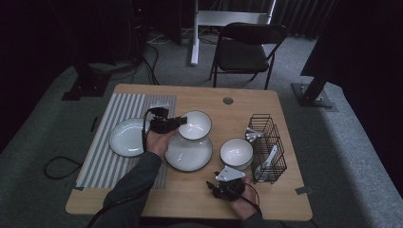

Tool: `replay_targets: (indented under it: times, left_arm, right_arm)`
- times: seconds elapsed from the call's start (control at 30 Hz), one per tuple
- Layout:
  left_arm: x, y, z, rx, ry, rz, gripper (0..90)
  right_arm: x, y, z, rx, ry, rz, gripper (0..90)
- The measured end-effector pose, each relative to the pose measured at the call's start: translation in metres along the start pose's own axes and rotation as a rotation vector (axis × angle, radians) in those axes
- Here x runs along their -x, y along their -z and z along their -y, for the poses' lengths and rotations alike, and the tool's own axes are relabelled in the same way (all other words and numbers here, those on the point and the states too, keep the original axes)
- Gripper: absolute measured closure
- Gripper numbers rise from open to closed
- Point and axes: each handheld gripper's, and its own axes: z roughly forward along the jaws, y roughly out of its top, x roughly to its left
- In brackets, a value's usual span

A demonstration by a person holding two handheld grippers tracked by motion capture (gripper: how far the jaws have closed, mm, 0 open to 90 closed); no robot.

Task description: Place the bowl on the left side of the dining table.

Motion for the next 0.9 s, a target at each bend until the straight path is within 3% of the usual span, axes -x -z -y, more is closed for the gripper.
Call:
replay_targets:
  times: [0.13, 0.37, 0.5, 0.53, 0.6, 0.63, 0.73, 0.77, 0.9]
  left_arm:
    - [-0.02, 0.012, 0.002, 0.001, 0.015, -0.052, 80.2]
    - [-0.052, 0.03, 0.008, 0.04, 0.047, -0.094, 80.2]
    - [-0.072, 0.043, 0.011, 0.051, 0.068, -0.144, 80.2]
    - [-0.082, 0.05, 0.013, 0.061, 0.082, -0.172, 80.3]
    - [-0.087, 0.053, 0.013, 0.063, 0.084, -0.185, 80.2]
    - [-0.097, 0.061, 0.015, 0.072, 0.091, -0.219, 80.2]
    - [-0.102, 0.065, 0.015, 0.076, 0.097, -0.233, 80.2]
    - [-0.113, 0.075, 0.018, 0.094, 0.119, -0.263, 80.2]
    - [-0.13, 0.088, 0.025, 0.105, 0.152, -0.301, 80.2]
  right_arm:
    - [0.0, 0.0, 0.0, -0.001, -0.001, -0.002, 48.8]
    - [0.0, 0.0, 0.0, -0.001, 0.0, 0.0, 48.7]
    - [0.0, 0.0, 0.0, -0.001, -0.003, -0.001, 48.7]
    - [0.001, 0.0, 0.0, -0.001, -0.002, -0.001, 48.7]
    - [0.0, 0.0, 0.0, -0.001, -0.003, -0.002, 48.6]
    - [0.001, 0.0, 0.0, 0.0, -0.003, -0.002, 48.6]
    - [0.0, 0.0, 0.0, -0.001, -0.003, -0.001, 48.6]
    - [0.001, 0.0, 0.0, -0.001, -0.006, -0.002, 48.6]
    - [0.0, 0.0, 0.0, -0.001, -0.003, -0.001, 48.6]
